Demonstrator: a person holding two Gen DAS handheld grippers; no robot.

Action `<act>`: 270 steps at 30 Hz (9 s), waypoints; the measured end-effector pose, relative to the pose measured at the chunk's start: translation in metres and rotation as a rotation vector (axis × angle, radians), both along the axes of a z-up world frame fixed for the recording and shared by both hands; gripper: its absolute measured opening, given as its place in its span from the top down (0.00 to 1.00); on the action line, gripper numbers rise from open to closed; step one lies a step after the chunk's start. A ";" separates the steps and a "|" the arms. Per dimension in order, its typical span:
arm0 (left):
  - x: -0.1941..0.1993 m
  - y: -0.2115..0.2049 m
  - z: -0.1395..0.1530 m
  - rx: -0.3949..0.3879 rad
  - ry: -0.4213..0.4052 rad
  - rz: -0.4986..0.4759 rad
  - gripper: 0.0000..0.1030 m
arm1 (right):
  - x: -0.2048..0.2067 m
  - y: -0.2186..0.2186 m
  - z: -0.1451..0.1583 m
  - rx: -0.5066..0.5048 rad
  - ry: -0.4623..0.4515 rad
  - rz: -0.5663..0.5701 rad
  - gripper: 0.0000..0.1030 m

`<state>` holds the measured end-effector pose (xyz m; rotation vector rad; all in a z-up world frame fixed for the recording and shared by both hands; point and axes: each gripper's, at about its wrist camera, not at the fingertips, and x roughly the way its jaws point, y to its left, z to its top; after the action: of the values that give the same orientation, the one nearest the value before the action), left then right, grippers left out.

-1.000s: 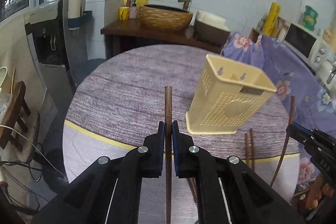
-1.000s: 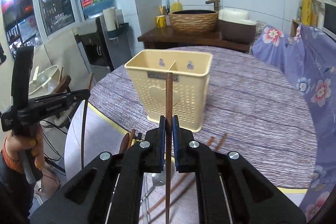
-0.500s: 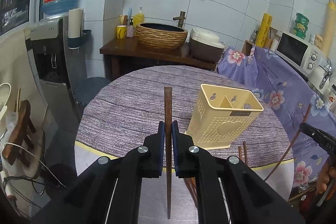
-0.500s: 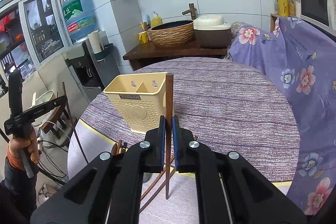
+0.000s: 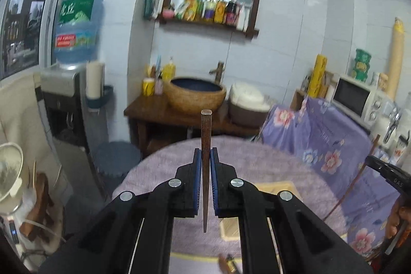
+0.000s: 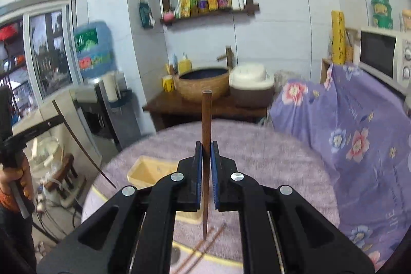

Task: Organize utensils
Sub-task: 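Lift both chopsticks over the cream holder and open both tools to drop them in, then move both tools back over the remaining utensils, then grasp a brown chopstick with the right tool while the left grasps the wooden-handled spoon, then carry chopstick and spoon over the holder and open both tools to drop them, then move both tools back toward the spoons and black chopsticks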

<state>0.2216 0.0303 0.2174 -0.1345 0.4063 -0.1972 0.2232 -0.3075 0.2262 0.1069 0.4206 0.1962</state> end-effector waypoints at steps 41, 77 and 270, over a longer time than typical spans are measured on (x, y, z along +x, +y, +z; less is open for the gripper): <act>0.061 -0.072 -0.102 -0.044 0.166 -0.085 0.54 | 0.084 0.047 -0.095 0.101 0.094 -0.052 0.80; -0.057 -0.050 -0.255 0.104 0.468 -0.034 0.41 | -0.046 0.075 -0.266 -0.070 0.496 -0.167 0.49; -0.018 -0.044 -0.151 -0.013 0.170 -0.064 0.23 | -0.007 0.056 -0.129 0.015 0.078 -0.098 0.43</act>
<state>0.2031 -0.0140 0.0663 -0.1520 0.5788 -0.2528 0.2162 -0.2519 0.0972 0.1502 0.4902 0.0988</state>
